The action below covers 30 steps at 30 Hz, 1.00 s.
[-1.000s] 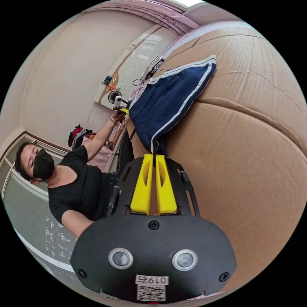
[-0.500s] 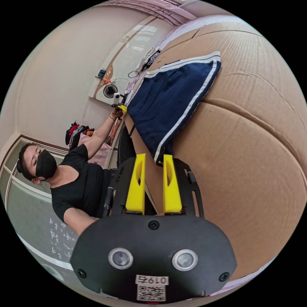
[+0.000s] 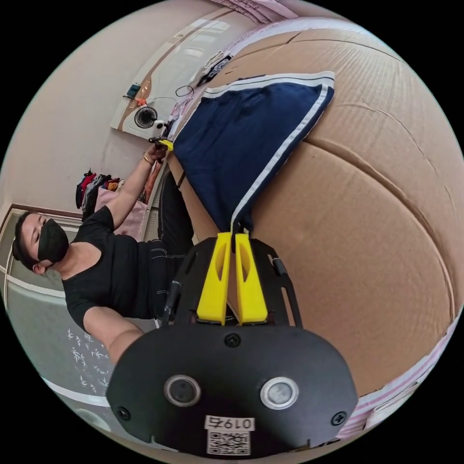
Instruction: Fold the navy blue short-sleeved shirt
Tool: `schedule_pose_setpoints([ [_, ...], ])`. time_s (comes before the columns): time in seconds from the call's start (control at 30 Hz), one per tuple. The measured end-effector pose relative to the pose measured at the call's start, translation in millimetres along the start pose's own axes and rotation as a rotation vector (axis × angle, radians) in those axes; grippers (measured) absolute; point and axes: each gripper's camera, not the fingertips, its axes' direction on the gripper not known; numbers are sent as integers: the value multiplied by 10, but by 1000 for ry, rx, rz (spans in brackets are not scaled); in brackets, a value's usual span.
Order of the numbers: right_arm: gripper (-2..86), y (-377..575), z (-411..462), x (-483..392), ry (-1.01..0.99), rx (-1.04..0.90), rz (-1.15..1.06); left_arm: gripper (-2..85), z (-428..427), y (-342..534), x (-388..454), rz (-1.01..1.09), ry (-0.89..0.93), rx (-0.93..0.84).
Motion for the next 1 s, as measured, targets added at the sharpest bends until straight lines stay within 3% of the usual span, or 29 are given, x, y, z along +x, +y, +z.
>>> schedule_pose_setpoints([
  [0.23, 79, 40, -107, 97, -74, 85, 15, 34, 1, 69, 60, 73, 19, 31],
  [0.47, 84, 168, -253, 251, -144, 238, 40, 73, -100, 116, 67, 114, 68, 114],
  [0.6, 77, 116, -226, 287, -165, 249, 43, 77, -8, -11, 82, 93, 21, 72],
  [0.77, 9, 74, -218, 298, -138, 236, 52, 37, 32, -99, 93, 64, -12, 76],
  [1.0, 1, 113, -237, 432, -117, 199, 102, 26, 50, -92, -28, 1, 33, 27],
])
